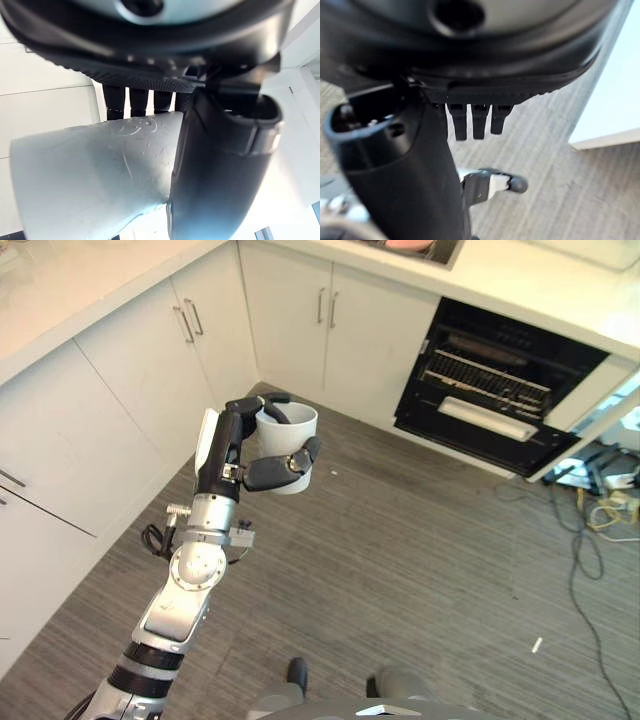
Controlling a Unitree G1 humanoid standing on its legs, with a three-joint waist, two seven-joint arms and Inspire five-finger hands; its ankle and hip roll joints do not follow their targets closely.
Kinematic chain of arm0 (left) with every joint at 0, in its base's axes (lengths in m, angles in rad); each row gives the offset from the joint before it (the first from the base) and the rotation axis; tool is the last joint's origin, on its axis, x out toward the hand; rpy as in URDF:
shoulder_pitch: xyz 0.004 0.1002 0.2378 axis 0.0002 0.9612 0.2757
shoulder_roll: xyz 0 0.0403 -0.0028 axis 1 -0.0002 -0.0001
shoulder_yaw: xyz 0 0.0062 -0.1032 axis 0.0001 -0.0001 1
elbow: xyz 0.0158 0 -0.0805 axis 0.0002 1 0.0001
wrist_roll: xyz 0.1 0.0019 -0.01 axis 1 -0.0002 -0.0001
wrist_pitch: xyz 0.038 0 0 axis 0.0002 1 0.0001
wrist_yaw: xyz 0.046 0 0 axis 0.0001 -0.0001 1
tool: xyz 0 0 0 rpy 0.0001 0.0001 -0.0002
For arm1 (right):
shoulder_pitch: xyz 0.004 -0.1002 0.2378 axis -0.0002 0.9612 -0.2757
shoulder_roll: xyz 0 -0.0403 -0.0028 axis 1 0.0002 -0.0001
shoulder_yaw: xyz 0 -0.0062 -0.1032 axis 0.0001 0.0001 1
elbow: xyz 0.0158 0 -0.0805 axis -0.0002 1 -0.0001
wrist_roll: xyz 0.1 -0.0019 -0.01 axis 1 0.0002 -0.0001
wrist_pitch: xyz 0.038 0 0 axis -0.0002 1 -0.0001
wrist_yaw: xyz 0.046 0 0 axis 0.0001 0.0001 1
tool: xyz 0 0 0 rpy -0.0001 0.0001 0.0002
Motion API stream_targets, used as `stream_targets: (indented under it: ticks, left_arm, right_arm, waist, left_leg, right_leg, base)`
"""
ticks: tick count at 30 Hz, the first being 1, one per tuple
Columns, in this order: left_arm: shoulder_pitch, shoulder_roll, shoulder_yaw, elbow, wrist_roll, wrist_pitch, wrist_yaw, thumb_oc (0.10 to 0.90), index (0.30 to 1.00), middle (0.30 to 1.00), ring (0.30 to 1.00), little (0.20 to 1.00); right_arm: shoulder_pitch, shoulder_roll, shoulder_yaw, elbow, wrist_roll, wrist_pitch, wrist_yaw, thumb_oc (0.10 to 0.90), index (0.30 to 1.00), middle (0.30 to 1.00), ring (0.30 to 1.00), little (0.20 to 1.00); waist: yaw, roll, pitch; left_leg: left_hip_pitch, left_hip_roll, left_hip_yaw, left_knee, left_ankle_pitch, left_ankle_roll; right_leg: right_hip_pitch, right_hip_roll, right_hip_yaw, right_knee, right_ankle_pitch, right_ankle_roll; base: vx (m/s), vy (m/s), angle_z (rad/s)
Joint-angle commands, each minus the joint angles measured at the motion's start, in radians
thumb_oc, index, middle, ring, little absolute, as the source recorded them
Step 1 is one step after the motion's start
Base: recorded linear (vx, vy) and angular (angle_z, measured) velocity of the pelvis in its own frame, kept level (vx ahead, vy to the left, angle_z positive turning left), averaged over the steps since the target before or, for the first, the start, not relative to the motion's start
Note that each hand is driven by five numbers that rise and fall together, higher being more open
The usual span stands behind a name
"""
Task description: Place the dishes in the dishwasher.
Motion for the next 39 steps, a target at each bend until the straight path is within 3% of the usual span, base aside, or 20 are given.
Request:
stream_targets:
  ticks: [1, 2, 3, 6, 9, 12, 17, 19, 21, 22, 24, 27, 28, 30, 31, 34, 36, 37, 38, 39]
  left_arm:
    - [-0.074, 0.042, 0.007, -0.125, 0.025, -0.105, -0.005, 0.4, 0.3, 0.3, 0.3, 0.3]
    - [-0.074, 0.036, 0.005, -0.118, 0.01, -0.106, -0.009, 0.4, 0.3, 0.3, 0.3, 0.3]
    - [-0.046, 0.055, 0.0, -0.125, 0.031, -0.094, -0.01, 0.4, 0.3, 0.3, 0.3, 0.3]
    - [-0.05, 0.022, -0.008, -0.111, 0.01, -0.105, -0.028, 0.4, 0.3, 0.3, 0.3, 0.3]
    - [-0.045, 0.013, 0.007, -0.117, -0.028, -0.11, -0.046, 0.4, 0.3, 0.3, 0.3, 0.3]
    - [-0.074, 0.004, -0.013, -0.108, -0.063, -0.109, -0.058, 0.4, 0.3, 0.3, 0.3, 0.3]
    - [-0.108, -0.003, -0.023, -0.097, -0.081, -0.109, -0.052, 0.4, 0.3, 0.3, 0.3, 0.3]
    - [-0.122, -0.013, -0.038, -0.084, -0.073, -0.113, -0.046, 0.4, 0.3, 0.3, 0.3, 0.3]
    - [-0.129, -0.016, -0.047, -0.078, -0.066, -0.113, -0.042, 0.4, 0.3, 0.3, 0.3, 0.3]
    - [-0.14, -0.02, -0.06, -0.074, -0.056, -0.109, -0.038, 0.4, 0.3, 0.3, 0.3, 0.3]
    - [-0.141, -0.021, -0.063, -0.065, -0.057, -0.108, -0.036, 0.4, 0.3, 0.3, 0.3, 0.3]
    - [-0.141, -0.003, -0.064, -0.066, -0.036, -0.104, -0.032, 0.4, 0.3, 0.3, 0.3, 0.3]
    - [-0.144, 0.009, -0.06, -0.073, -0.028, -0.098, -0.028, 0.4, 0.3, 0.3, 0.3, 0.3]
    - [-0.149, 0.023, -0.053, -0.075, -0.025, -0.094, -0.025, 0.4, 0.3, 0.3, 0.3, 0.3]
    - [-0.159, 0.027, -0.054, -0.063, -0.003, -0.091, -0.002, 0.4, 0.3, 0.3, 0.3, 0.3]
    - [-0.151, 0.027, -0.027, -0.07, 0.034, -0.095, 0.018, 0.4, 0.3, 0.3, 0.3, 0.3]
    - [-0.135, 0.024, -0.016, -0.066, 0.055, -0.1, 0.014, 0.4, 0.3, 0.3, 0.3, 0.3]
    - [-0.134, 0.021, -0.018, -0.064, 0.056, -0.101, 0.014, 0.4, 0.3, 0.3, 0.3, 0.3]
    - [-0.124, 0.04, -0.006, -0.054, 0.094, -0.097, 0.017, 0.4, 0.3, 0.3, 0.3, 0.3]
    - [-0.118, 0.052, 0.009, -0.053, 0.12, -0.087, 0.023, 0.4, 0.3, 0.3, 0.3, 0.3]
  right_arm:
    - [-0.06, 0.033, 0.031, 0.028, 0.048, -0.018, -0.009, 0.8, 0.9, 0.9, 0.9, 0.9]
    - [-0.051, 0.025, 0.033, 0.031, 0.051, -0.018, -0.014, 0.8, 0.9, 0.9, 0.9, 0.9]
    - [-0.036, 0.023, 0.042, 0.051, 0.043, -0.007, -0.037, 0.8, 0.9, 0.9, 0.9, 0.9]
    - [-0.014, 0.028, 0.038, 0.062, 0.042, -0.005, -0.013, 0.8, 0.9, 0.9, 0.9, 0.9]
    - [-0.016, 0.008, 0.013, 0.072, 0.039, 0.003, -0.013, 0.8, 0.9, 0.9, 0.9, 0.9]
    - [-0.034, -0.02, -0.013, 0.052, 0.074, -0.01, -0.025, 0.8, 0.9, 0.9, 0.9, 0.9]
    - [-0.057, -0.03, -0.044, 0.031, 0.157, -0.02, -0.033, 0.8, 0.9, 0.9, 0.9, 0.9]
    - [-0.054, -0.034, -0.061, 0.014, 0.195, -0.027, -0.021, 0.8, 0.9, 0.9, 0.9, 0.9]
    - [-0.052, -0.037, -0.065, 0.011, 0.2, -0.029, -0.026, 0.8, 0.9, 0.9, 0.9, 0.9]
    - [-0.056, -0.037, -0.066, 0.01, 0.198, -0.03, -0.04, 0.8, 0.9, 0.9, 0.9, 0.9]
    - [-0.057, -0.037, -0.079, 0.004, 0.21, -0.033, -0.044, 0.8, 0.9, 0.9, 0.9, 0.9]
    - [-0.037, -0.038, -0.116, -0.048, 0.241, -0.047, -0.065, 0.8, 0.9, 0.9, 0.9, 0.9]
    - [-0.031, -0.034, -0.125, -0.063, 0.25, -0.048, -0.074, 0.8, 0.9, 0.9, 0.9, 0.9]
    - [-0.027, -0.025, -0.131, -0.096, 0.257, -0.057, -0.081, 0.8, 0.9, 0.9, 0.9, 0.9]
    - [-0.029, -0.028, -0.124, -0.165, 0.24, -0.073, -0.092, 0.8, 0.9, 0.9, 0.9, 0.9]
    - [-0.022, -0.071, -0.124, -0.347, 0.16, -0.099, -0.126, 0.8, 0.9, 0.9, 0.9, 0.9]
    - [0.006, -0.122, -0.142, -0.498, 0.083, -0.127, -0.159, 0.8, 0.9, 0.9, 0.9, 0.9]
    - [0.016, -0.123, -0.145, -0.51, 0.079, -0.122, -0.162, 0.8, 0.9, 0.9, 0.9, 0.9]
    - [0.036, -0.172, -0.182, -0.673, 0.017, -0.149, -0.189, 0.8, 0.9, 0.9, 0.9, 0.9]
    - [0.034, -0.199, -0.212, -0.775, -0.016, -0.165, -0.209, 0.8, 0.9, 0.9, 0.9, 0.9]
  waist:
    - [-0.039, -0.048, -0.033]
    - [-0.06, -0.078, -0.041]
    - [-0.071, -0.09, -0.04]
    - [-0.068, -0.106, -0.067]
    - [-0.078, -0.119, -0.065]
    - [-0.082, -0.146, -0.042]
    - [-0.06, -0.146, -0.051]
    - [-0.059, -0.117, -0.077]
    - [-0.054, -0.112, -0.079]
    - [-0.053, -0.099, -0.083]
    - [-0.073, -0.089, -0.093]
    - [-0.101, -0.109, -0.106]
    - [-0.106, -0.11, -0.105]
    - [-0.113, -0.104, -0.096]
    - [-0.128, -0.074, -0.064]
    - [-0.137, -0.055, -0.048]
    - [-0.168, -0.069, -0.062]
    - [-0.166, -0.063, -0.062]
    - [-0.177, -0.077, -0.073]
    - [-0.168, -0.088, -0.08]
  left_leg:
    - [-0.078, -0.022, -0.019, -0.04, 0.024, -0.087]
    - [-0.048, -0.053, -0.041, -0.04, -0.011, -0.104]
    - [-0.037, -0.051, -0.047, -0.04, -0.031, -0.118]
    - [-0.019, -0.048, -0.034, -0.019, -0.042, -0.126]
    - [-0.088, -0.075, 0.026, 0.24, -0.035, -0.184]
    - [-0.181, 0.014, 0.14, 0.467, 0.018, -0.22]
    - [-0.197, 0.052, 0.099, 0.302, -0.009, -0.193]
    - [-0.199, 0.112, 0.018, 0.058, 0.056, -0.219]
    - [-0.214, 0.12, -0.025, 0.009, 0.079, -0.228]
    - [-0.254, 0.117, -0.14, -0.021, 0.091, -0.251]
    - [-0.24, 0.117, -0.165, -0.015, 0.089, -0.251]
    - [-0.21, 0.105, -0.106, 0.008, 0.064, -0.224]
    - [-0.199, 0.103, -0.093, 0.02, 0.06, -0.201]
    - [-0.176, 0.103, -0.072, 0.02, 0.037, -0.183]
    - [-0.113, 0.105, -0.036, -0.002, 0.029, -0.162]
    - [-0.046, 0.086, 0.032, -0.04, 0.017, -0.149]
    - [-0.029, 0.06, 0.059, -0.04, 0.003, -0.152]
    - [-0.022, 0.064, 0.059, -0.04, -0.004, -0.151]
    - [-0.004, 0.031, 0.084, -0.04, -0.025, -0.146]
    - [0.009, 0.017, 0.106, -0.04, -0.038, -0.144]
  right_leg:
    - [0.118, 0.012, -0.009, -0.424, 0.146, 0.041]
    - [0.118, 0.004, -0.023, -0.711, 0.145, 0.033]
    - [0.17, -0.004, -0.022, -0.826, 0.168, 0.032]
    - [0.264, 0.002, 0.01, -0.845, 0.161, -0.001]
    - [0.325, -0.032, -0.012, -0.888, 0.172, -0.017]
    - [0.397, -0.053, -0.01, -0.908, 0.145, -0.036]
    - [0.452, -0.062, 0.06, -0.947, 0.126, -0.023]
    - [0.491, -0.065, 0.138, -0.984, 0.102, -0.001]
    - [0.505, -0.07, 0.17, -0.992, 0.091, 0.004]
    - [0.527, -0.081, 0.25, -0.993, 0.075, 0.016]
    - [0.525, -0.097, 0.308, -0.97, 0.061, 0.03]
    - [0.478, -0.155, 0.356, -0.87, 0.092, 0.074]
    - [0.431, -0.143, 0.383, -0.775, 0.154, 0.08]
    - [0.37, -0.112, 0.385, -0.665, 0.182, 0.071]
    - [0.242, -0.069, 0.28, -0.487, 0.234, 0.083]
    - [0.143, -0.086, 0.064, -0.433, 0.213, 0.074]
    - [0.124, -0.014, 0.031, -0.555, 0.169, 0.072]
    - [0.135, -0.011, 0.03, -0.564, 0.167, 0.072]
    - [0.147, 0.01, -0.034, -0.739, 0.174, 0.067]
    - [0.147, -0.015, -0.131, -0.825, 0.207, 0.06]
  base:
    - [0.48, -0.075, 0.64]
    - [0.5, -0.129, 0.85]
    - [0.55, -0.128, 1.19]
    - [0.25, -0.091, 0.82]
    - [0.23, -0.084, 0.35]
    - [0.2, -0.06, 0.26]
    - [0.22, 0.094, -0.49]
    - [0.38, 0.253, -1.01]
    - [0.31, 0.209, -1.11]
    - [0.2, 0.159, -0.89]
    - [0.25, 0.398, -1.1]
    - [0.2, 0.423, -1.6]
    - [0.14, 0.204, -1.01]
    - [0.09, 0.33, -1.15]
    - [0.02, 0.669, -1.12]
    - [0.11, 0.507, -0.97]
    - [0.21, 0.234, -0.7]
    - [0.29, 0.184, -0.3]
    - [0.26, 0.123, -0.23]
    - [0.27, 0.125, -0.27]
